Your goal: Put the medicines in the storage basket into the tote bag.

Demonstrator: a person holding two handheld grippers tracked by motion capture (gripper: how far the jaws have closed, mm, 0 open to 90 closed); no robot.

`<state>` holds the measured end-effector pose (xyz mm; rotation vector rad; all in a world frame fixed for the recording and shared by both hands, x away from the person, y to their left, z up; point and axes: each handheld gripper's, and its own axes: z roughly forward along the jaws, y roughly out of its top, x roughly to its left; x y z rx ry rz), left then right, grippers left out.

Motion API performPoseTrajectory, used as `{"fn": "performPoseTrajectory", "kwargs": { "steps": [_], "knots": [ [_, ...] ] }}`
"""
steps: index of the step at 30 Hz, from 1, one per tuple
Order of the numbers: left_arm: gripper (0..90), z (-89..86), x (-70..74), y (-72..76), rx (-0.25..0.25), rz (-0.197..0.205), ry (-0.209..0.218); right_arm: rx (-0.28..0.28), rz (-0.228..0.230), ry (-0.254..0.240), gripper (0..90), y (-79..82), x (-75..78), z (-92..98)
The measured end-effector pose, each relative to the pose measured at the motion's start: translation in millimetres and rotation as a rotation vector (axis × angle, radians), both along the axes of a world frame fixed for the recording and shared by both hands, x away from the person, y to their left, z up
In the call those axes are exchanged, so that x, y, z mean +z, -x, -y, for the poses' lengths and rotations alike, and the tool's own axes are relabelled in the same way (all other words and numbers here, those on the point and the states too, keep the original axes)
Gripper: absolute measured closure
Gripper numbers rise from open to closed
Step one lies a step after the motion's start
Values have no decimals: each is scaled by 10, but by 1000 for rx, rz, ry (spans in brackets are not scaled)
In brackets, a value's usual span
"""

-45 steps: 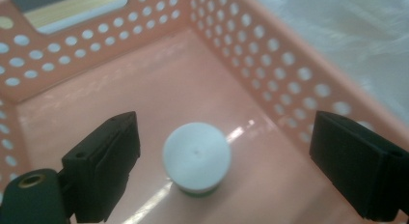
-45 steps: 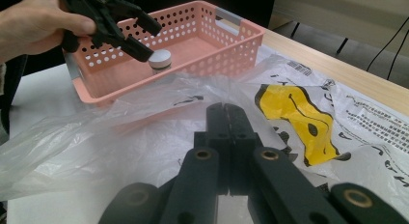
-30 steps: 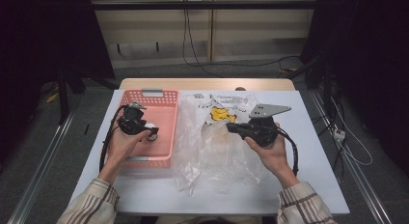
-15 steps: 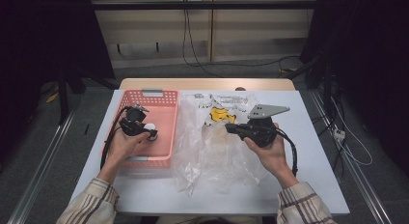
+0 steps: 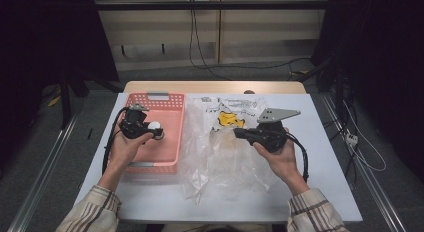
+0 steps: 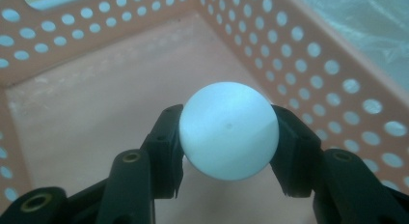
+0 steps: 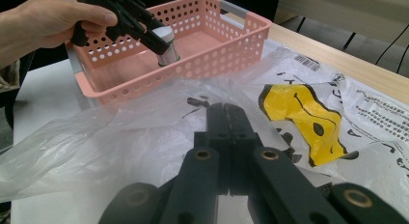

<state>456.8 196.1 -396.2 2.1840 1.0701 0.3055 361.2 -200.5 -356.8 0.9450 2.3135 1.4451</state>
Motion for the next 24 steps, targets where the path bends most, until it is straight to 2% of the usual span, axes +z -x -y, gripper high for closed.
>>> {"fn": "performPoseTrajectory", "kwargs": {
  "steps": [3,7,14,17,24],
  "knots": [
    [509,-4,63,40,1,23,25,0,0,3,900,-5,-10,-4],
    [509,20,169,111,-36,40,68,-3,-1,3,900,-9,-13,0],
    [510,119,272,247,-95,94,80,-5,-5,-2,900,-12,-19,10],
    [510,133,311,292,-107,99,120,-4,-8,-10,900,-16,-22,7],
    [510,175,439,425,-140,146,156,-3,-9,-10,900,-10,-22,-6]
  ]
}}
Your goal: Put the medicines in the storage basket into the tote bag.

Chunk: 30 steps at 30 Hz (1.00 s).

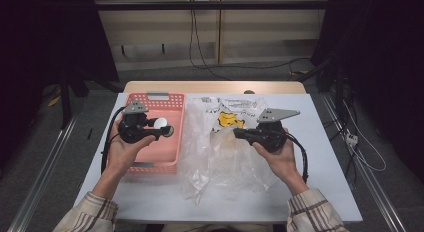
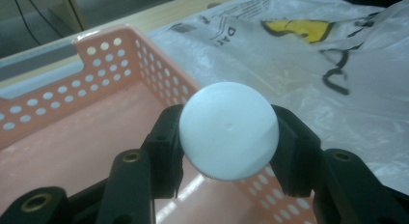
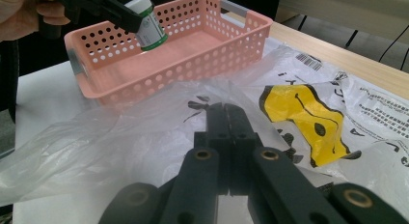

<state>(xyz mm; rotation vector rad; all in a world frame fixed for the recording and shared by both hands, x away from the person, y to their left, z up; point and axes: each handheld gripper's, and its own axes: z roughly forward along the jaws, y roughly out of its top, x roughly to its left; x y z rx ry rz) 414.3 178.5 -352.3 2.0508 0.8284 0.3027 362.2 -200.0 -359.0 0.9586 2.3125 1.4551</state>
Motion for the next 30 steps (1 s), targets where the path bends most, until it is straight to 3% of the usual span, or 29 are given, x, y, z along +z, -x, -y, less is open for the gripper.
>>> {"fn": "performPoseTrajectory", "kwargs": {
  "steps": [11,24,30],
  "knots": [
    [510,135,147,196,-75,77,38,-4,2,0,900,-4,0,-2],
    [510,397,229,413,-173,71,75,2,-4,-1,900,-6,-8,-14],
    [510,527,305,555,-208,91,84,3,2,-3,900,4,5,-15]
  ]
}}
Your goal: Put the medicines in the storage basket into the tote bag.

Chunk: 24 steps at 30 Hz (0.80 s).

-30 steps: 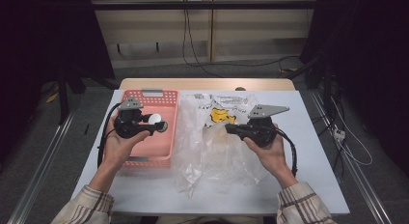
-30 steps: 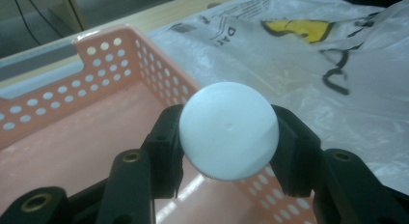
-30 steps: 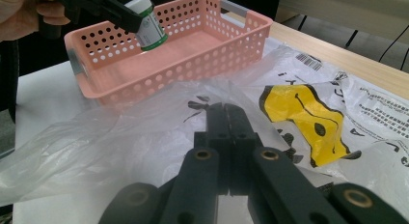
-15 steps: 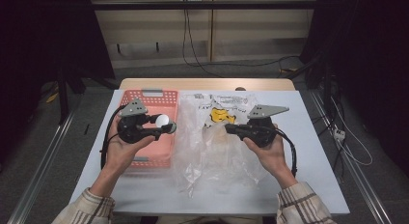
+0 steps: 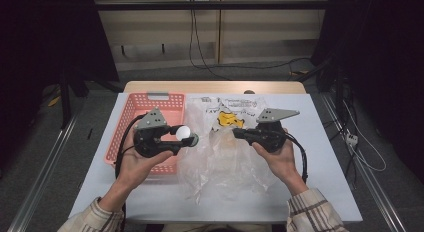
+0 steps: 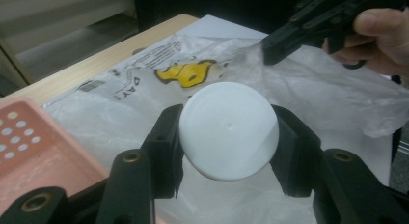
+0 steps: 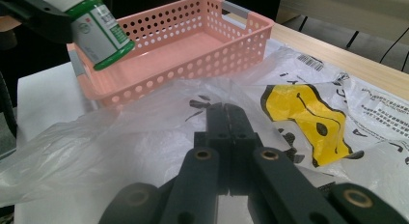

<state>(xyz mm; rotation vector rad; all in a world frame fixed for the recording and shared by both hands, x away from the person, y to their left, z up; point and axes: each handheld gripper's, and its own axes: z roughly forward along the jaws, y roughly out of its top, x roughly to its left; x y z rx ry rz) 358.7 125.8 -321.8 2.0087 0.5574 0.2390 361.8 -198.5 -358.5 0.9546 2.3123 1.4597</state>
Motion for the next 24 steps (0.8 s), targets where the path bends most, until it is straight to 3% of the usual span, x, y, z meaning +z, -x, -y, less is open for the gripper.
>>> {"fn": "performPoseTrajectory", "kwargs": {
  "steps": [7,9,16,24],
  "knots": [
    [510,138,22,138,-32,-3,12,1,4,0,900,-2,8,-15],
    [510,174,13,162,-40,-2,-2,2,5,-2,900,-7,9,-18],
    [510,269,-19,205,-70,-17,15,4,1,-3,900,-5,4,-22],
    [510,446,-65,327,-117,-17,0,4,-3,-3,900,-15,-10,-42]
  ]
}}
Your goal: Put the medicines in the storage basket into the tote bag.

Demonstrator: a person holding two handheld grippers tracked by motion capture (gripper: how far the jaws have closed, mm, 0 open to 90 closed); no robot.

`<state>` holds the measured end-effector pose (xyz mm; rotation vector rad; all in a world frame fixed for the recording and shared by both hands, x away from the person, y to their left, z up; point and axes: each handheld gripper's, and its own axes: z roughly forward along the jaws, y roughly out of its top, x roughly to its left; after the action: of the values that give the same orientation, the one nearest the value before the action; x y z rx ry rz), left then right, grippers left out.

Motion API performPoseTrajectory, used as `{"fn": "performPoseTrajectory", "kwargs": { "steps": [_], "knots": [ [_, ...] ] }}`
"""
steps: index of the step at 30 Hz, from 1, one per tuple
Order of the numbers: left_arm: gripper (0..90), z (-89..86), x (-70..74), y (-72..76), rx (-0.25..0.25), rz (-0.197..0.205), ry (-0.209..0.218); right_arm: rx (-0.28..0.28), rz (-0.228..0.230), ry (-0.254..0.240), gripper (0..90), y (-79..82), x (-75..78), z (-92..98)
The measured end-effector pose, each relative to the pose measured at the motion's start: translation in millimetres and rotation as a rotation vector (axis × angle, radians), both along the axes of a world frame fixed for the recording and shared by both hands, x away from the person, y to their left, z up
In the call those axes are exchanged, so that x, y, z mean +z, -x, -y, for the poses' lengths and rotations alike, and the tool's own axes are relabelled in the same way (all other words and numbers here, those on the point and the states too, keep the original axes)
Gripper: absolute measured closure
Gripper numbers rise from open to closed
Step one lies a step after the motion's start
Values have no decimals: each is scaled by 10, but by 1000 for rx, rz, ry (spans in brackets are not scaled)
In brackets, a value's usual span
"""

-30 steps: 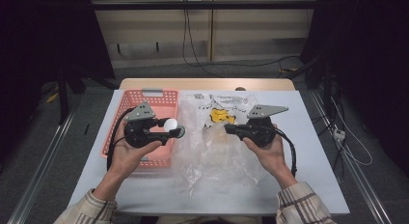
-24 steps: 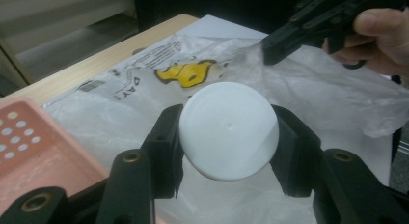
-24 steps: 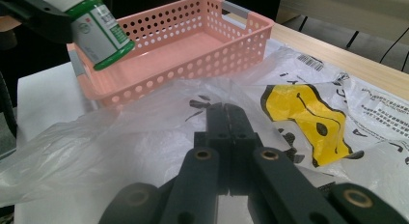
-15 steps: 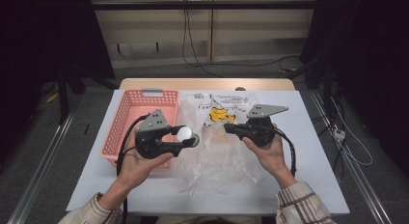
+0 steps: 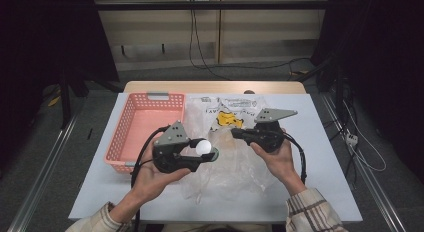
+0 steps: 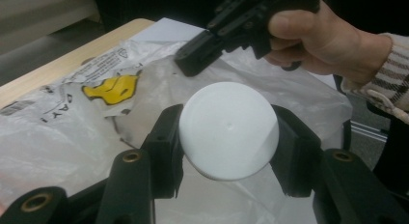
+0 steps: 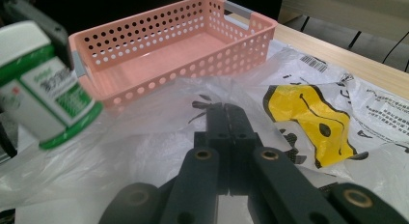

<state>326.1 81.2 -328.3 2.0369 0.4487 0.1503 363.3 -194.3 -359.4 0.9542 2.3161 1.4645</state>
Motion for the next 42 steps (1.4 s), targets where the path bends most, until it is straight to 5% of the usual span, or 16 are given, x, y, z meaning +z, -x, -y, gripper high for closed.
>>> {"fn": "performPoseTrajectory", "kwargs": {
  "steps": [12,25,34,42],
  "knots": [
    [510,347,-228,64,-72,-17,-65,0,-3,0,900,-1,-7,-15],
    [510,571,-551,-235,-9,-44,-162,9,-9,-1,900,5,-19,-12],
    [509,735,-714,-351,41,-28,-213,7,-21,4,900,17,-50,3],
    [509,806,-885,-520,85,-58,-202,12,-38,15,900,39,-106,8]
  ]
}}
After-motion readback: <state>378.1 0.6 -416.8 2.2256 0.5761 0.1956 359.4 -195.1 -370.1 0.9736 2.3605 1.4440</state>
